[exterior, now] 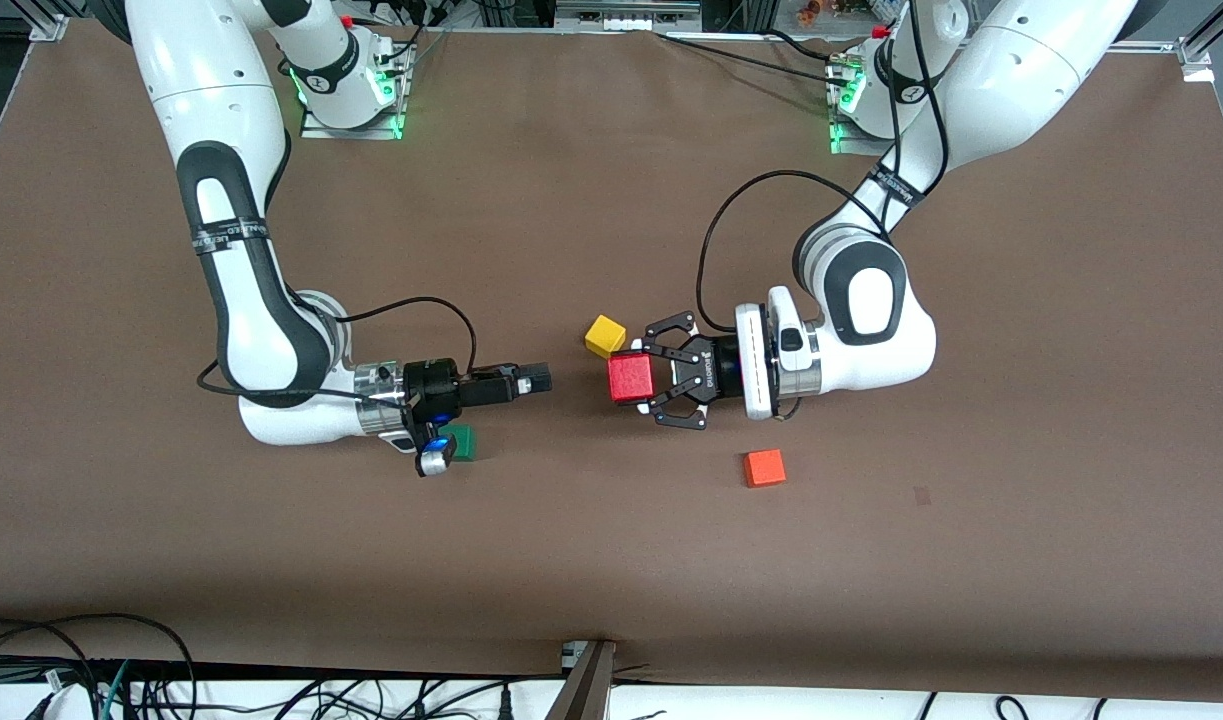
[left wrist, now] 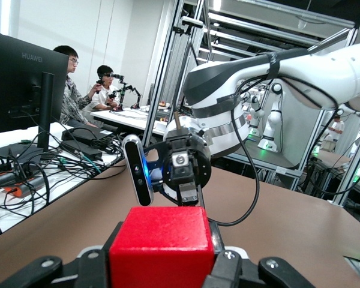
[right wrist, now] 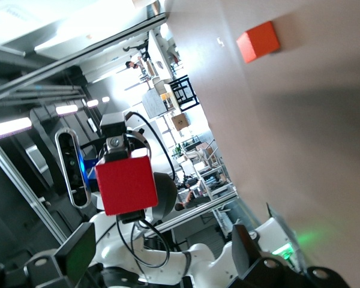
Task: Pass red block to right arm, stack on blue
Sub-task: 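Close the right gripper on the red cube held by the left gripper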
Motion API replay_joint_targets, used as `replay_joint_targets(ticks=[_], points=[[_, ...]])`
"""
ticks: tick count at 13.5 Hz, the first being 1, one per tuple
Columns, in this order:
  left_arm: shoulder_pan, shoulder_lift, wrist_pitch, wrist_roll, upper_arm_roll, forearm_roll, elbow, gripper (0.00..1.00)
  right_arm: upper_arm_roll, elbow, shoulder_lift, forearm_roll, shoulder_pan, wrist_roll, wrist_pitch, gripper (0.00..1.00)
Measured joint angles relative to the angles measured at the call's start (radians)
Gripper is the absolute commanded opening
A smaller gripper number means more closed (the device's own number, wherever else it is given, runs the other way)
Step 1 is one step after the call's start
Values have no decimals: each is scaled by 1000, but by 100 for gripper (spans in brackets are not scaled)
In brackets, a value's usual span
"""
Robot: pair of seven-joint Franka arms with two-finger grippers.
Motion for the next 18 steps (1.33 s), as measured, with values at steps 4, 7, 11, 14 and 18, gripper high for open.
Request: replay_joint_targets(ticks=[4,7,11,14,18], points=[[-25,31,27,0,1,-3,45,12,-3,3,0,28,-6,-104,0,100],[-35,46,43,0,1,-3,66,12,-3,5,0,47,-3,-121,0,100],[-50,62,55,0,1,-3,96,12,-1,6,0,69,12,-127,27,100],[-81,78,96,-1,1,-3,122,12,0,6,0,104,50,-134,98,100],[-117,95,146,-1,1,-4,132,12,-1,10,0,129,72,-135,134,100]])
